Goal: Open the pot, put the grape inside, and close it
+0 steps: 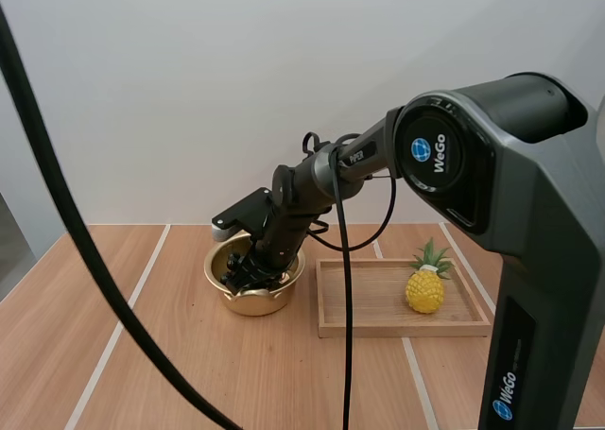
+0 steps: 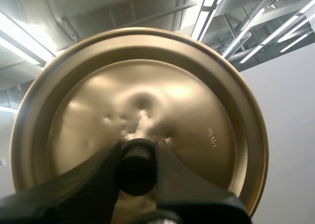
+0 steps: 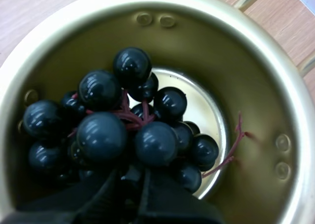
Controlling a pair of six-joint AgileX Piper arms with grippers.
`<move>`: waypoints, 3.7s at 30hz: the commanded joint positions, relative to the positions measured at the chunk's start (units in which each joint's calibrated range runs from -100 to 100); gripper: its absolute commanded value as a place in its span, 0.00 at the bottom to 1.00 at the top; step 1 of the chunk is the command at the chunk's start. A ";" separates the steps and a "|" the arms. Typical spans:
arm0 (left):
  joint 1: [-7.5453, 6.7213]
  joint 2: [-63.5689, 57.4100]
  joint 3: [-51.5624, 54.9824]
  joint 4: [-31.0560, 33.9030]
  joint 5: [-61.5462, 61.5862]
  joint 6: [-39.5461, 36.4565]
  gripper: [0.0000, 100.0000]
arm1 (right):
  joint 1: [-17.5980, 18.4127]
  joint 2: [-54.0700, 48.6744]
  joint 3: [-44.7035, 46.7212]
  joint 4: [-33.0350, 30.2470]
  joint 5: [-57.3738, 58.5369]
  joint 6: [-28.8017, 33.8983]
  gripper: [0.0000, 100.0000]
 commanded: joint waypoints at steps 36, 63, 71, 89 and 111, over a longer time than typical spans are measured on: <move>-0.13 -0.26 -0.19 1.58 -0.56 -0.24 0.00 | -0.16 -22.96 -3.25 -2.41 3.34 6.73 1.00; -0.13 -0.26 -0.19 1.54 -0.56 -0.66 0.00 | -17.02 -56.08 -3.40 -10.36 7.18 15.62 1.00; -0.13 -0.26 -0.19 1.54 -0.56 -0.66 0.00 | -18.49 -60.20 -3.40 -10.79 8.00 19.27 1.00; -0.13 -0.26 -0.05 1.54 0.49 -1.15 0.00 | -20.37 -61.33 -11.60 -15.38 5.20 22.54 0.00; -0.13 13.31 3.48 2.38 29.78 -0.98 0.00 | -20.37 -63.48 -13.73 -15.48 5.01 22.54 0.00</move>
